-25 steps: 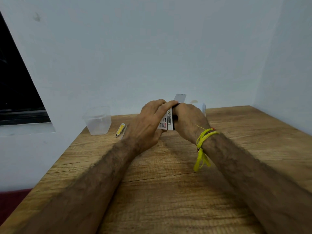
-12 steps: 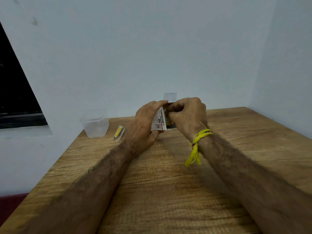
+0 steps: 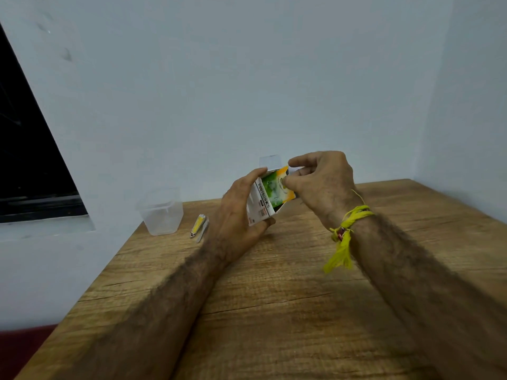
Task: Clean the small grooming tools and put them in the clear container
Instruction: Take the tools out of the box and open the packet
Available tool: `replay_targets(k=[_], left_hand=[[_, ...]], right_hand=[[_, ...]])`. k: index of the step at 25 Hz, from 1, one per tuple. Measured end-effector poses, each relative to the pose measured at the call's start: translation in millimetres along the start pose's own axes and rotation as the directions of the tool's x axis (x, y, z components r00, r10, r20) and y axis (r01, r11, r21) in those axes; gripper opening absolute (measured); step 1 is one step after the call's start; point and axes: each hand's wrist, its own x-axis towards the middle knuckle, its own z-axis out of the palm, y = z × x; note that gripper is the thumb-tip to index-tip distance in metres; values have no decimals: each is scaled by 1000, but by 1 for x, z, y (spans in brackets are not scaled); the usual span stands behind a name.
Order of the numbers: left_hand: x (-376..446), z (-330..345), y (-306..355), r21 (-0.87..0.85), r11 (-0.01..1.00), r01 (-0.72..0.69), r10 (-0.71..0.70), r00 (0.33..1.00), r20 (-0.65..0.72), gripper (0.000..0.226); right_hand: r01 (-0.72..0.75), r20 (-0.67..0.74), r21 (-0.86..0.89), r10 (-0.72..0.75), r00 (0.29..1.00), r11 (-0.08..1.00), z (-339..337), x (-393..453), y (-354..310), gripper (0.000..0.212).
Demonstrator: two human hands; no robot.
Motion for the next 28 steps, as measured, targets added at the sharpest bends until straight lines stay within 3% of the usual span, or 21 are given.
replay_targets(k=[6,9,13,16,18,21,24,28], left_hand=[[1,2,11,29,997,73,-74,997,21,106],[2,0,14,-24,989,144,-144,990,6,118],[6,3,12,-73,982,177,-178,984,-7,103],[7,3,15,-119,971,208,-208,978,15,86],[6,6,20,-163,965,205,-201,979,39,81],[5,13,25,-275,939,207,-200,978,53,79],[4,19,24,-376,897,231,-209,973,97,76],[3,22,24,-515,793,324,-284,946,157,61]], right_hand=[[207,-143,-29,-209,967,978,-9,1,-8,22],[311,-246,89,-282,927,946,-15,7,-8,17],[333,-447,245,-199,872,911,-27,31,2,13],[283,-544,192,-138,828,940,-39,44,14,16],[246,-531,88,-164,831,965,-42,45,21,20],[121,-410,4,-108,906,993,-31,40,31,22],[4,-229,10,-2,973,1000,-15,34,37,14],[-22,-110,-8,21,994,1000,-13,33,31,18]])
